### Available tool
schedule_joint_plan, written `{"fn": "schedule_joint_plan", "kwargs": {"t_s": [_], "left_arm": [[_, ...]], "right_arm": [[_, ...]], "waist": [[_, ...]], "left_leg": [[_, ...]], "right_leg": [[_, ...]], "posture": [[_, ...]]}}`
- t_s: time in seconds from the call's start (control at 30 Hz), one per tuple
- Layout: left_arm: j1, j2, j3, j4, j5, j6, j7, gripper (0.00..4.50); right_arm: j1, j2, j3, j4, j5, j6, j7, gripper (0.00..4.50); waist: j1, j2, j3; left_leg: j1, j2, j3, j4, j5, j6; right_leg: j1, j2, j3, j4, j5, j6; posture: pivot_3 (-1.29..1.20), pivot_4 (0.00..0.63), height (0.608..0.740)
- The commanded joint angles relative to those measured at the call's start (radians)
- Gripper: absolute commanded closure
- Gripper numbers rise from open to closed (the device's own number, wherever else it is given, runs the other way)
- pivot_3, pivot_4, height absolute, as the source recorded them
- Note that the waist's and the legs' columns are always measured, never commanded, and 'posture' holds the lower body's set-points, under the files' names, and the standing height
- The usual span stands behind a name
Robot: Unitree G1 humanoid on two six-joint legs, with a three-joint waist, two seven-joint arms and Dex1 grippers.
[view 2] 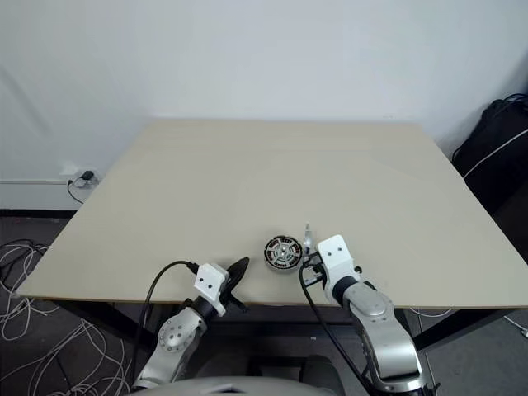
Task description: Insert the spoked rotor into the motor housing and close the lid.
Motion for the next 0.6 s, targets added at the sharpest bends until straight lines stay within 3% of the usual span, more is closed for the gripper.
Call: {"fn": "schedule_joint_plan", "kwargs": {"t_s": [0.03, 0.4, 0.6], "left_arm": [[-0.018, -0.001, 0.009, 0.005, -0.014, -0.037, -0.008, 4.5], [0.02, -0.012, 0.007, -0.053, -0.02, -0.026, 0.006, 4.5], [0.034, -0.009, 0.011, -0.087, -0.022, -0.003, 0.008, 4.5]], "right_arm": [[-0.05, 0.014, -0.006, -0.04, 0.05, -0.006, 0.009, 4.47], [-0.135, 0.04, 0.043, 0.184, 0.029, -0.127, -0.022, 4.47], [-0.07, -0.058, -0.001, 0.047, 0.223, -0.165, 0.207, 4.47]], "waist": [[0.0, 0.0, 0.0], [0.002, 0.0, 0.0], [0.005, -0.001, 0.001]], "left_leg": [[0.0, 0.0, 0.0, 0.0, 0.0, 0.0], [0.0, 0.0, 0.0, 0.0, 0.0, 0.0], [-0.001, 0.0, 0.0, 0.0, 0.0, 0.0]], "right_leg": [[0.0, 0.0, 0.0, 0.0, 0.0, 0.0], [0.0, 0.0, 0.0, -0.001, 0.0, 0.0], [0.0, -0.001, 0.0, -0.001, 0.0, 0.0]], "posture": [[0.0, 0.0, 0.74], [0.0, 0.0, 0.74], [0.0, 0.0, 0.74]]}}
